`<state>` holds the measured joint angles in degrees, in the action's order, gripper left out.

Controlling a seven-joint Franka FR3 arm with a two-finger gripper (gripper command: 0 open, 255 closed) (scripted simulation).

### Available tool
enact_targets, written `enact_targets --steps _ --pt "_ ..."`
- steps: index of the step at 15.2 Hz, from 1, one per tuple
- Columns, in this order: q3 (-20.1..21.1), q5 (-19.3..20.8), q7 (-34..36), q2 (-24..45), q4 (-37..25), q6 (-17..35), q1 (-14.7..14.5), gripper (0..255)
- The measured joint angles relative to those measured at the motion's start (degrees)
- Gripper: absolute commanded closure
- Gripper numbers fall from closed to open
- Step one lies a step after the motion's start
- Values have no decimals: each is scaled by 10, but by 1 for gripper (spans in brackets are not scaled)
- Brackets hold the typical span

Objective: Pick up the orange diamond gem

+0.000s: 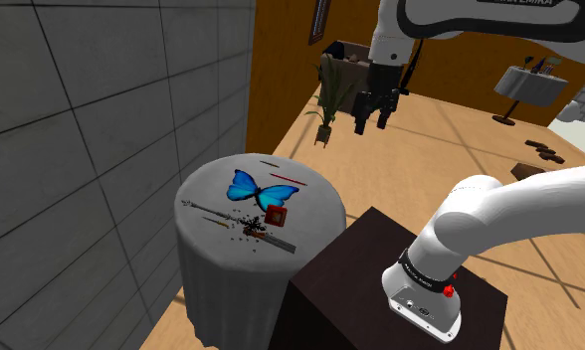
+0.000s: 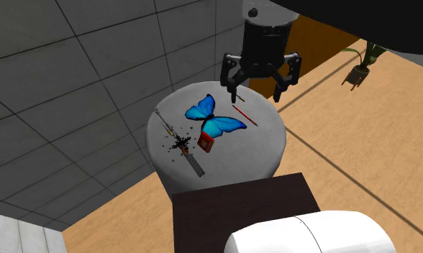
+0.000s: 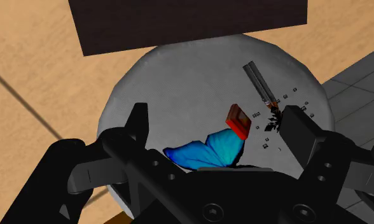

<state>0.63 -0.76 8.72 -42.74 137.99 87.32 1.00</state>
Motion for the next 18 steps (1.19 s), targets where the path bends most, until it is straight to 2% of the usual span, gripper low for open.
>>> enact_targets --steps 2,7,18 --pt "-3 2 -8 8 2 9 -2 0" --pt "-18 10 -75 68 35 95 -21 0" --pt "-40 11 -237 271 53 301 -65 0"
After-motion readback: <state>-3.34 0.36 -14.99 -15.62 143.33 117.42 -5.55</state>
